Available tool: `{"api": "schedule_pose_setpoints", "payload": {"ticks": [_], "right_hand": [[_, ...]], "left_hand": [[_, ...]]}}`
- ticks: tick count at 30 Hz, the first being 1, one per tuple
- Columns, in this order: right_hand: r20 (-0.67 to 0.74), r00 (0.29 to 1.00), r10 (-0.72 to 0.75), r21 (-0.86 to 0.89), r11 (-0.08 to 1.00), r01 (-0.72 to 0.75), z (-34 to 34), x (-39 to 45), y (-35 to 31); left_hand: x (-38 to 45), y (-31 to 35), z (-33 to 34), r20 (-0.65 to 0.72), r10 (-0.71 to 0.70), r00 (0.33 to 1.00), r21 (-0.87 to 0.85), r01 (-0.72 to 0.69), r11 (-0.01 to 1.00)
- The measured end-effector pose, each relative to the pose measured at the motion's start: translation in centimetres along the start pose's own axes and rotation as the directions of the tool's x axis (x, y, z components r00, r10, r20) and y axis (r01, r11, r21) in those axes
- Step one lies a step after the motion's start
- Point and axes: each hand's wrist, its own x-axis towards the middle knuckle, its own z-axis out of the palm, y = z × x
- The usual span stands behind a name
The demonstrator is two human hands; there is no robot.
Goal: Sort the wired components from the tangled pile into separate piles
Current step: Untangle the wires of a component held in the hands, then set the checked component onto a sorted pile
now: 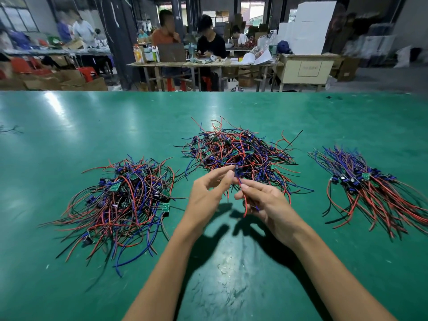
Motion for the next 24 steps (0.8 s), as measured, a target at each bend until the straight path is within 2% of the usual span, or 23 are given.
{"api": "schedule_pose_setpoints", "payload": {"ticks": [2,6,8,10,11,12,14,16,17,18,19,21,24], "right_hand": [[0.065,0.998,0.007,-0.015,1.0,-0.006,0.4,-0.2,0.2],[0.116,0.993,0.016,-0.05,0.999,-0.01,1.0,-0.2,0.8],[0.078,0.997,0.005,-0.107,0.994,0.004,1.1,-0.1,1.1],[-0.03,0.994,-0.107,-0.265,0.96,0.095,1.0,0.1,1.4],[-0.106,0.972,-0.211,-0.409,0.9,0.151,0.7,0.2,1.6],[-0.172,0.928,-0.332,-0.582,0.794,0.176,0.4,0.4,1.8],[-0.171,0.845,-0.507,-0.852,0.507,0.132,-0.3,0.5,2.2],[-0.113,0.846,-0.521,-0.957,0.286,0.048,-0.8,0.6,2.4],[-0.101,0.864,-0.494,-0.98,0.201,0.0,-1.0,0.8,2.6],[-0.103,0.88,-0.464,-0.99,0.136,-0.044,-1.2,1.0,2.7],[-0.11,0.888,-0.447,-0.992,0.099,-0.073,-1.3,1.2,2.8],[-0.12,0.885,-0.45,-0.992,0.094,-0.087,-1.5,1.5,2.8],[-0.159,0.867,-0.473,-0.987,0.107,-0.123,-1.6,1.7,2.3]], "left_hand": [[0.1,-0.2,0.0,0.023,0.063,0.998,-0.015,-0.062,0.998],[0.2,-0.5,-0.4,0.004,0.034,0.999,-0.063,-0.033,0.997],[0.4,-0.4,-1.0,-0.045,0.059,0.997,-0.076,-0.062,0.995],[0.9,0.0,-2.0,-0.193,0.131,0.972,-0.091,-0.15,0.984],[1.0,0.3,-2.8,-0.306,0.176,0.936,-0.084,-0.211,0.974],[1.2,0.4,-3.8,-0.428,0.225,0.875,-0.042,-0.268,0.962],[1.3,0.4,-5.9,-0.638,0.324,0.699,0.159,-0.291,0.943],[1.0,0.1,-7.8,-0.744,0.429,0.512,0.386,-0.194,0.902],[0.9,-0.1,-8.5,-0.752,0.48,0.452,0.472,-0.141,0.87],[0.8,-0.3,-9.0,-0.739,0.511,0.439,0.532,-0.085,0.842],[0.7,-0.6,-9.3,-0.722,0.511,0.466,0.569,-0.02,0.822],[0.7,-1.0,-9.2,-0.722,0.425,0.547,0.584,0.151,0.798],[0.8,-0.9,-8.1,-0.759,0.336,0.558,0.587,0.363,0.724]]}}
